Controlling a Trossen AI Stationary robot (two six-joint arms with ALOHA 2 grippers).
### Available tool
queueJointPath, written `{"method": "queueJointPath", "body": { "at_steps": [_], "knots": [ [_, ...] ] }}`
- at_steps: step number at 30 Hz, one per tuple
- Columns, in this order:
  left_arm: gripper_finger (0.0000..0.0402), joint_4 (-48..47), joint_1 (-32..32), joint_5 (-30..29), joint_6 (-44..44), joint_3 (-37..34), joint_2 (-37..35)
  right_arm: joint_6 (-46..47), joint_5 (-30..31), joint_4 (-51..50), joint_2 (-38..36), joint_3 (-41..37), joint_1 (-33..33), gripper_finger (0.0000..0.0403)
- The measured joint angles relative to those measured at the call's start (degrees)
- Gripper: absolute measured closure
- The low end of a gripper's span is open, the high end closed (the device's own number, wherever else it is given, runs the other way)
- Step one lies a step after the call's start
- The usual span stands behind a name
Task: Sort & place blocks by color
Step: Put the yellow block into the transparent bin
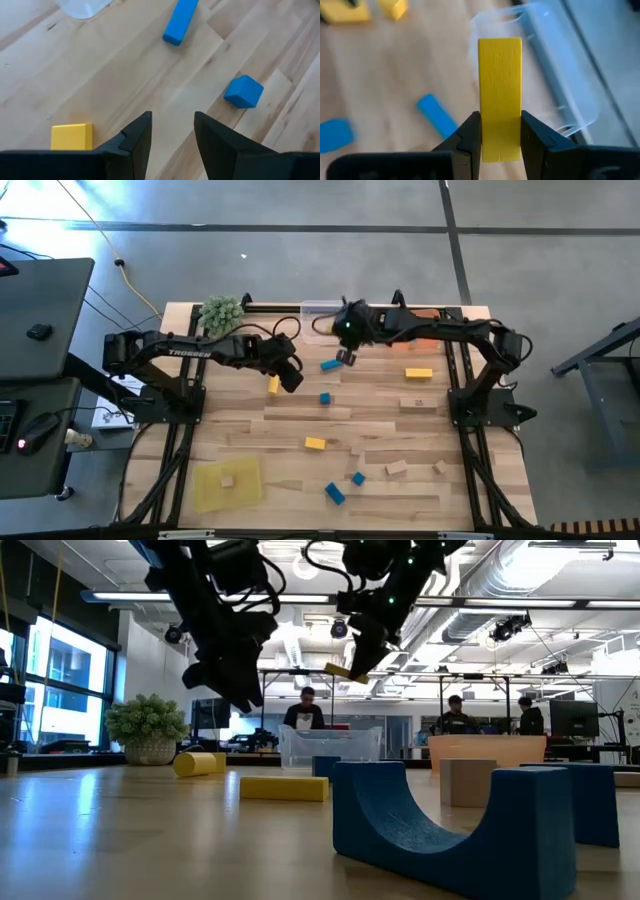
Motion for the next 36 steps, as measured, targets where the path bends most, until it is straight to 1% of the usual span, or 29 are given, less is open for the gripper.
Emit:
{"method": "queueJointPath", "body": {
  "at_steps": [8, 13, 19, 26, 36],
  "knots": [
    [0.0266, 0.0, 2.2, -0.4, 0.0, 0.0, 0.0, -0.3, -0.7, 11.1, 0.0, 0.0, -7.6, 0.0325],
    [0.0266, 0.0, 3.0, -1.9, 0.0, 0.0, 0.0, 1.1, -1.3, 15.8, 0.6, 0.0, -11.5, 0.0325],
    [0.0266, 0.2, 3.2, -3.2, 0.0, 0.0, 0.0, 1.2, -4.7, 16.1, 5.1, 0.0, -14.2, 0.0325],
    [0.0266, 0.2, 3.2, -3.2, 1.2, 0.0, 0.0, 1.1, -8.7, 15.1, 9.5, 0.0, -14.5, 0.0325],
    [0.0266, 0.3, 3.2, -3.2, 0.5, 0.0, 0.0, 2.0, -11.3, 14.3, 13.2, 0.0, -14.5, 0.0325]
  ]
}}
